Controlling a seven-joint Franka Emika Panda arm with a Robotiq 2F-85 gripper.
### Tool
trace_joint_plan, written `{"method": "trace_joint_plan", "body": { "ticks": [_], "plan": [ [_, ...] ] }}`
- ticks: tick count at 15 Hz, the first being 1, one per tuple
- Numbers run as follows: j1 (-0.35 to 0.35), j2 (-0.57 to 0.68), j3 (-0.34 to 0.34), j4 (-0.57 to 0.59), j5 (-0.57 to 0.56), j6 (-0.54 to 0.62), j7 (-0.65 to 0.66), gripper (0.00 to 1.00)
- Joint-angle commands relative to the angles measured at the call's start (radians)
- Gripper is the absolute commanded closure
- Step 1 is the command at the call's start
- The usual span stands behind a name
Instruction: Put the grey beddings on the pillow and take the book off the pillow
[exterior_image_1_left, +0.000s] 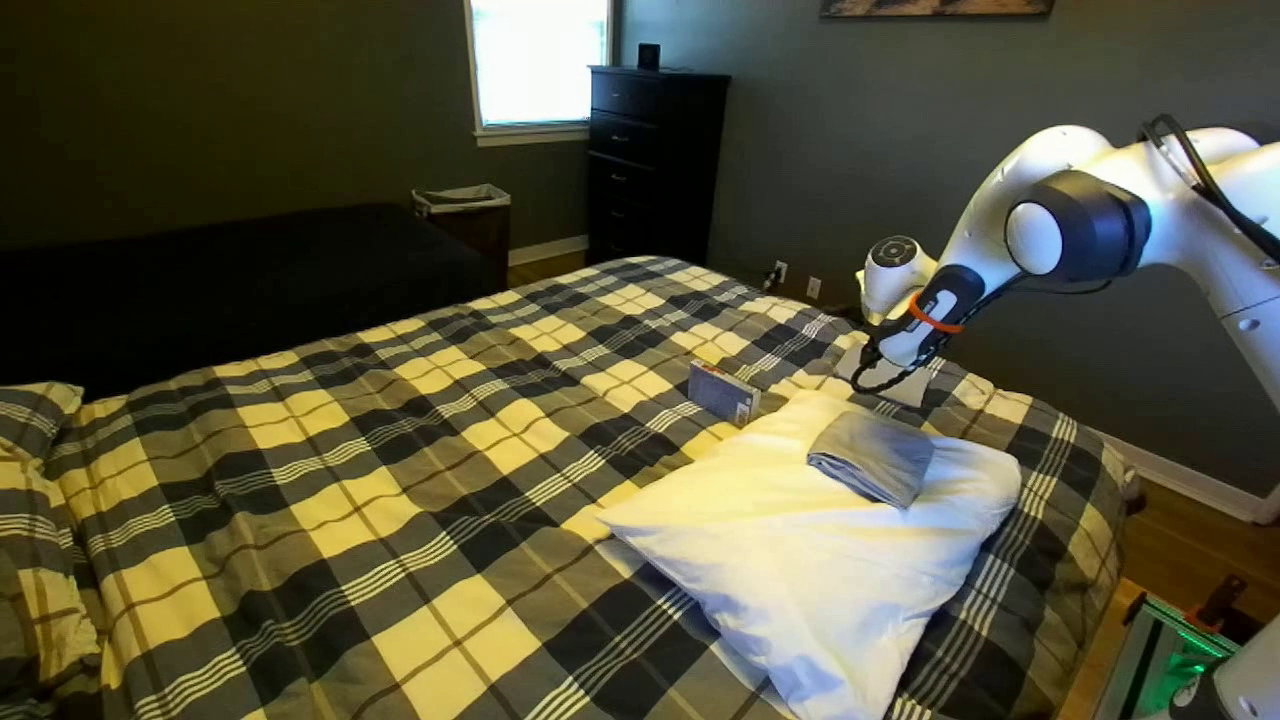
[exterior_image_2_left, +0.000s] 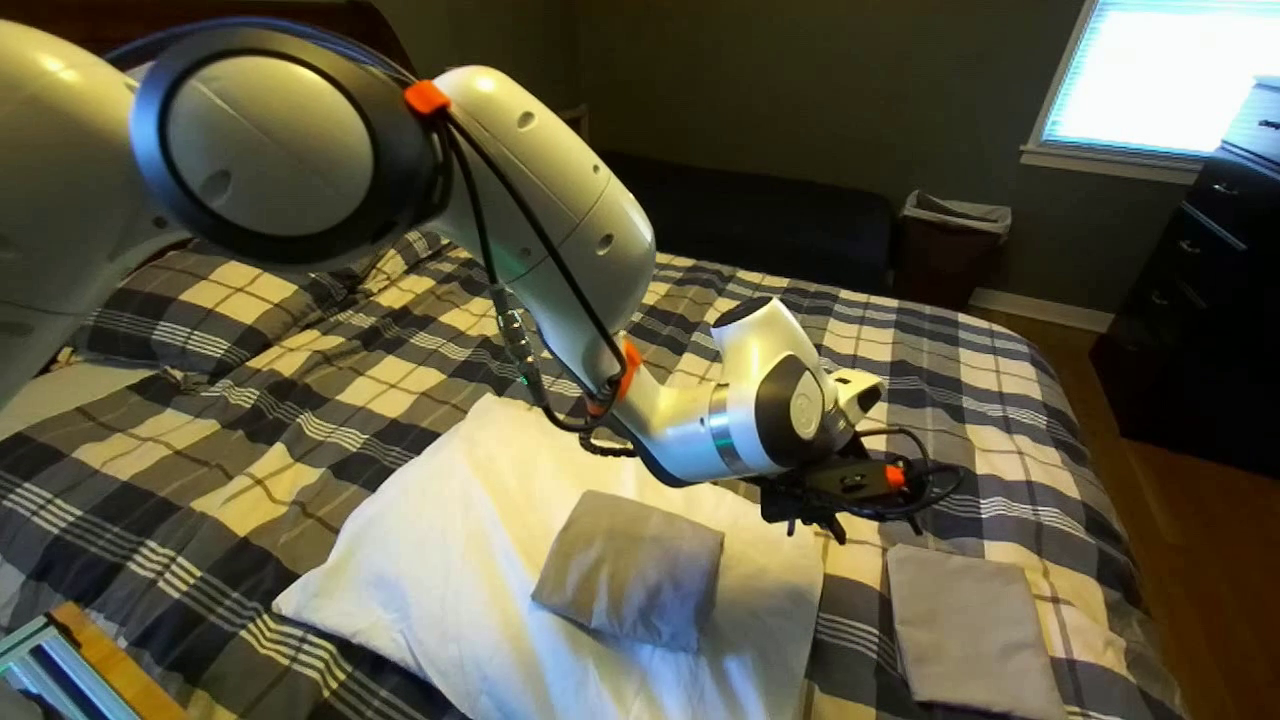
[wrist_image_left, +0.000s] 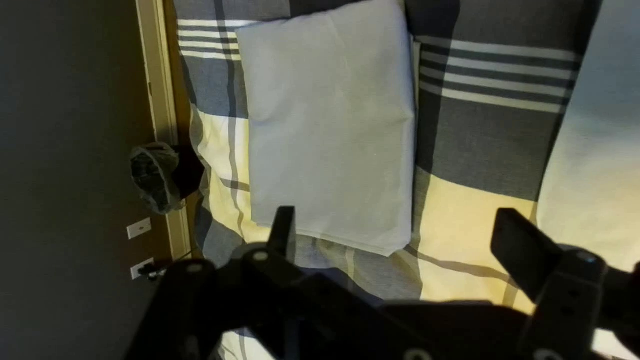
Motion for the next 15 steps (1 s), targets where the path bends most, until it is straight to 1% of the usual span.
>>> {"method": "trace_joint_plan", "body": {
  "ticks": [1,2,4,8,10,15],
  "plan": [
    [-0.047,0.079,0.035,0.101,0.056,-0.046,-0.082,0.0],
    [-0.06,0.089,0.047,0.117,0.071,-0.071,-0.107,0.0],
    [-0.069,0.12,0.047,0.161,0.096,-0.126,-0.125,0.0],
    [-0.092,0.188,0.042,0.253,0.122,-0.221,-0.13,0.0],
    [-0.1,0.226,0.036,0.298,0.125,-0.241,-0.118,0.0],
    [-0.122,0.323,0.023,0.4,0.123,-0.222,-0.103,0.0]
  ]
}}
